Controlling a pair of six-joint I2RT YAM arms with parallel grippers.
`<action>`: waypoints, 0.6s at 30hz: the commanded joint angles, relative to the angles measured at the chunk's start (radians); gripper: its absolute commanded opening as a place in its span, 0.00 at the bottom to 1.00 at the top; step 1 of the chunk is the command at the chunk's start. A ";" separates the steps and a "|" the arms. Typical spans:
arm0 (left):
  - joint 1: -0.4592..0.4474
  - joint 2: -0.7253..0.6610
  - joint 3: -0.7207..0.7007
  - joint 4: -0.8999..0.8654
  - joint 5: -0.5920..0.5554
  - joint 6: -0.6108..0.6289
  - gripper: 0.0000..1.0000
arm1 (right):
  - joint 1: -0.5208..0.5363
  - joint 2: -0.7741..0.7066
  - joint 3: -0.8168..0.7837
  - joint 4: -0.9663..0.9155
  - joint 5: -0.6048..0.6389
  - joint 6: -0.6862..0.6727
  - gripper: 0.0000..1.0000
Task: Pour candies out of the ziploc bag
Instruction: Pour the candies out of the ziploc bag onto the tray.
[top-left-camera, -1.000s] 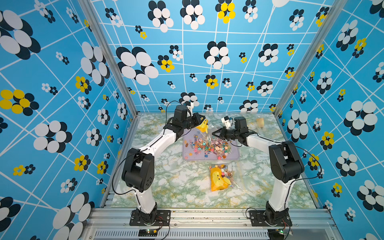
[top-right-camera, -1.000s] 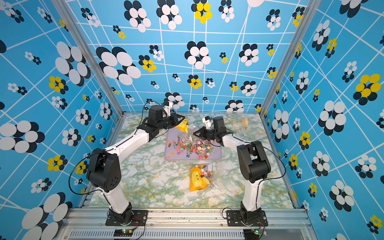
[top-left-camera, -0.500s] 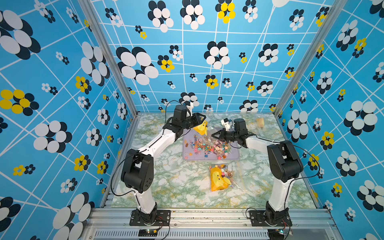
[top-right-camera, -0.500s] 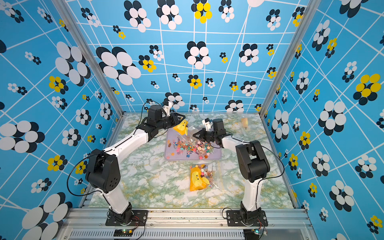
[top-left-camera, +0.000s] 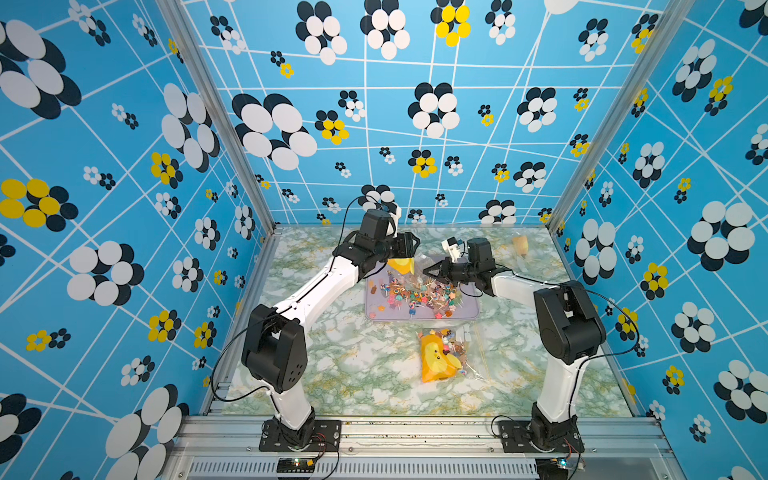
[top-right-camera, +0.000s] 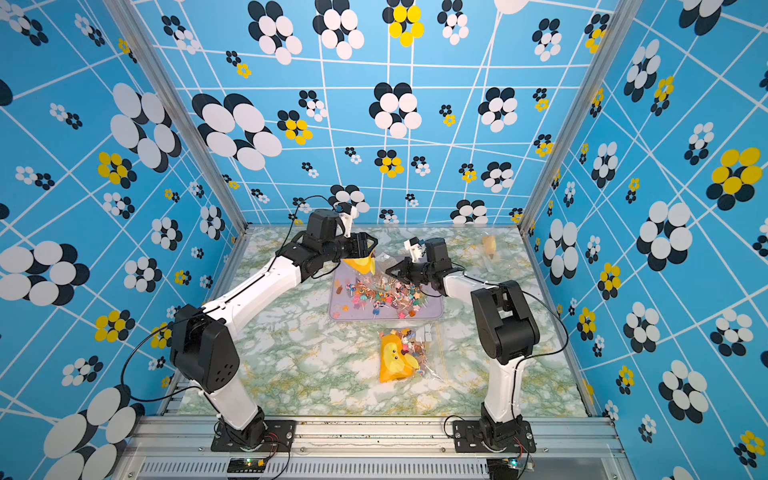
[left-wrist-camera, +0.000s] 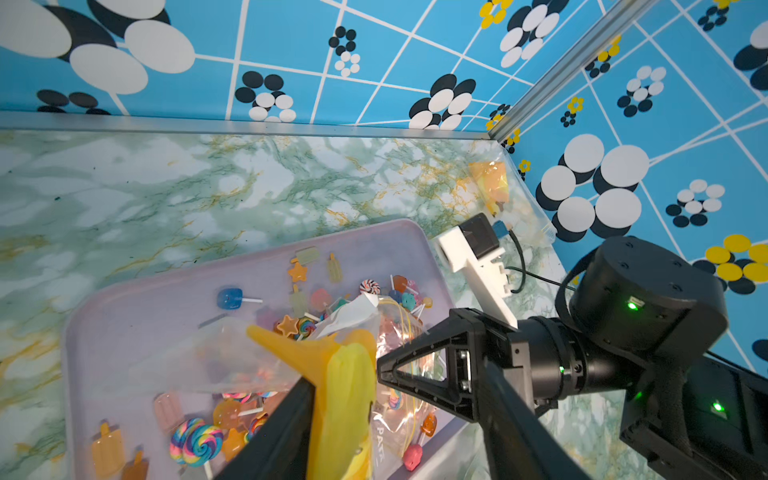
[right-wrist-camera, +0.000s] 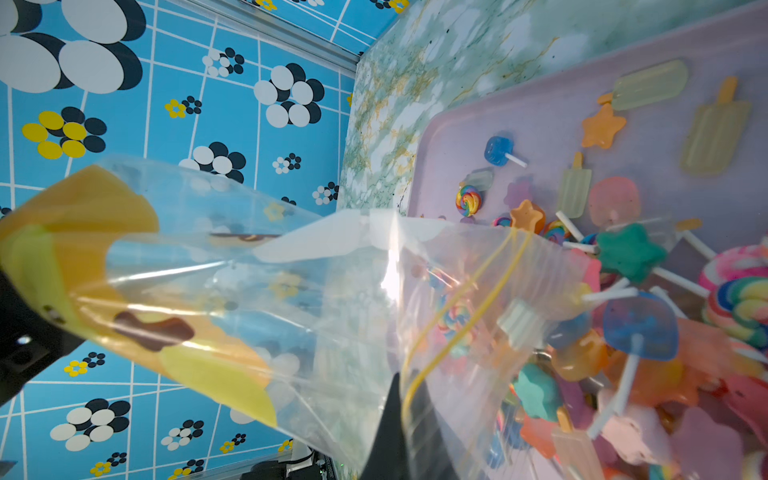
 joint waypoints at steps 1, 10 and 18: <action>0.000 -0.031 0.023 -0.084 -0.067 0.090 0.60 | 0.003 0.015 -0.007 0.029 -0.012 0.013 0.00; 0.000 -0.034 0.046 -0.167 -0.182 0.138 0.71 | 0.002 0.014 -0.014 0.033 -0.014 0.014 0.00; 0.008 -0.015 0.051 -0.202 -0.168 0.144 0.75 | 0.002 0.014 -0.013 0.040 -0.016 0.018 0.00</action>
